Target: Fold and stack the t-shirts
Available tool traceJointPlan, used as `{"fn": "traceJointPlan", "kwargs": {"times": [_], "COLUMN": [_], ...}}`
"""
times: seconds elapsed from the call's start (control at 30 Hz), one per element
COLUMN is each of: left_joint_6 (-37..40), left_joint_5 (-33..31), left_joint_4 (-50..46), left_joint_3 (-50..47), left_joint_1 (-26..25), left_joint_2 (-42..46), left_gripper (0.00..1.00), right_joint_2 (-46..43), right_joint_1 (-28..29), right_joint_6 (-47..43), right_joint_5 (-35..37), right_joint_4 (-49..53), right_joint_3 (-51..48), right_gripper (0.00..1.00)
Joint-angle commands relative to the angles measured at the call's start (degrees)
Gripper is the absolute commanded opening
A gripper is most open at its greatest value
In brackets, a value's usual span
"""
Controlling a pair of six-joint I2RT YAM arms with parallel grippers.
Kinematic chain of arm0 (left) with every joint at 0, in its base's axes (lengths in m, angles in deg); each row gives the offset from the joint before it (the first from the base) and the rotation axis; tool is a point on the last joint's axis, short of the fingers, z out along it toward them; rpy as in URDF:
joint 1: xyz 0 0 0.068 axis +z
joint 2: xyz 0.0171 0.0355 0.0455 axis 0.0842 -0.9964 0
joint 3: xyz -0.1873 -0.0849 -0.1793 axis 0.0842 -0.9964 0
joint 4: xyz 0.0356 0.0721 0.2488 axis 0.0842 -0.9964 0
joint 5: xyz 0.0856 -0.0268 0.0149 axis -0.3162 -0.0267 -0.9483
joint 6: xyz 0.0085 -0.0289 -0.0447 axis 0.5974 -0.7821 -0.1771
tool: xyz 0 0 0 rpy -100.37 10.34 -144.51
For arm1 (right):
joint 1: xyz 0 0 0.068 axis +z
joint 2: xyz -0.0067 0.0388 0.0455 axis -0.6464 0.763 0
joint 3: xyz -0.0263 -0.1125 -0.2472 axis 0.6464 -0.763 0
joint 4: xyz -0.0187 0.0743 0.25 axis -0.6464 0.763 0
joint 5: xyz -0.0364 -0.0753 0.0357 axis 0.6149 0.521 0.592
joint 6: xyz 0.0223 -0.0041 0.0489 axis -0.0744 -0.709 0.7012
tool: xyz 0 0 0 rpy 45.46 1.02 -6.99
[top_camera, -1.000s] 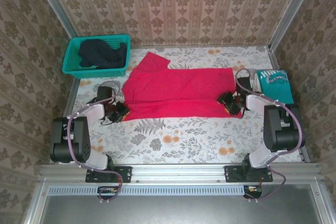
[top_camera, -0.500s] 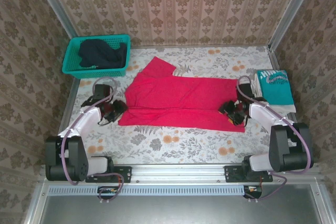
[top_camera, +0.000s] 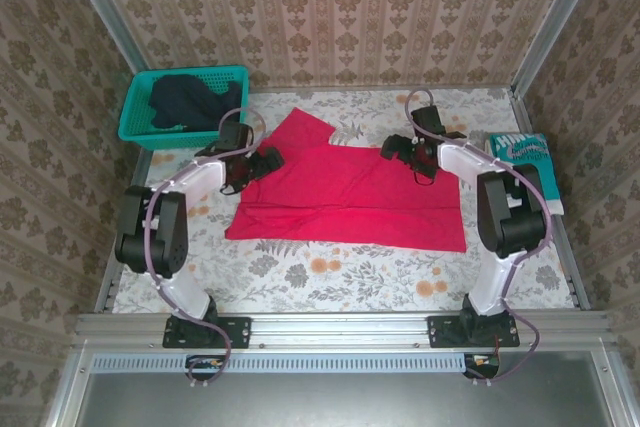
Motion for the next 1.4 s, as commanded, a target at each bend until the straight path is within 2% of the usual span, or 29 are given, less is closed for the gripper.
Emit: {"fn": "traceJointPlan", "kwargs": {"times": [0.0,0.07,0.17,0.4,0.57,0.8,0.97,1.17,1.27,1.37], "left_joint_6": [-2.07,-3.16,-5.38,-10.79,-9.02,3.51,19.95,37.50,39.72,39.53], "left_joint_5": [3.08,4.91,6.89,7.82,4.81,-3.13,1.72,7.90,7.40,6.90], "left_joint_4": [1.71,2.59,5.12,9.85,8.31,1.51,6.09,-3.57,-8.89,-10.04], "left_joint_3": [0.28,-0.77,-2.65,-7.58,-6.40,0.75,4.83,19.26,26.91,31.28], "left_joint_1": [-0.93,-1.61,-2.98,-6.53,-8.36,-4.15,1.90,3.44,3.33,3.20], "left_joint_2": [-1.58,-3.01,-4.47,-3.93,-1.12,4.14,3.37,-6.45,-12.65,-16.77], "left_gripper": [1.00,1.00,1.00,1.00,1.00,1.00,1.00,0.97,0.96,0.85], "right_joint_2": [4.40,6.69,9.05,7.98,5.00,-2.64,-6.85,-9.50,-9.42,-8.58], "right_joint_1": [-1.04,-2.52,-4.63,-9.12,-10.97,-11.06,-10.47,-9.78,-8.92,-7.04], "right_joint_6": [0.14,1.46,1.65,1.48,0.92,-2.84,-3.87,-4.29,-3.62,-1.16], "right_joint_5": [0.12,-4.41,-7.10,-8.23,-9.04,-7.49,-9.81,-12.05,-13.03,-11.46], "right_joint_4": [0.89,0.79,3.24,5.24,3.91,1.88,-0.39,-2.69,-2.41,-0.78], "right_joint_3": [3.42,4.15,5.53,2.72,-0.28,-1.43,-2.58,-4.60,-4.98,-5.66], "right_gripper": [1.00,0.99,0.97,0.94,0.94,0.94,0.93,0.91,0.91,0.90]}}
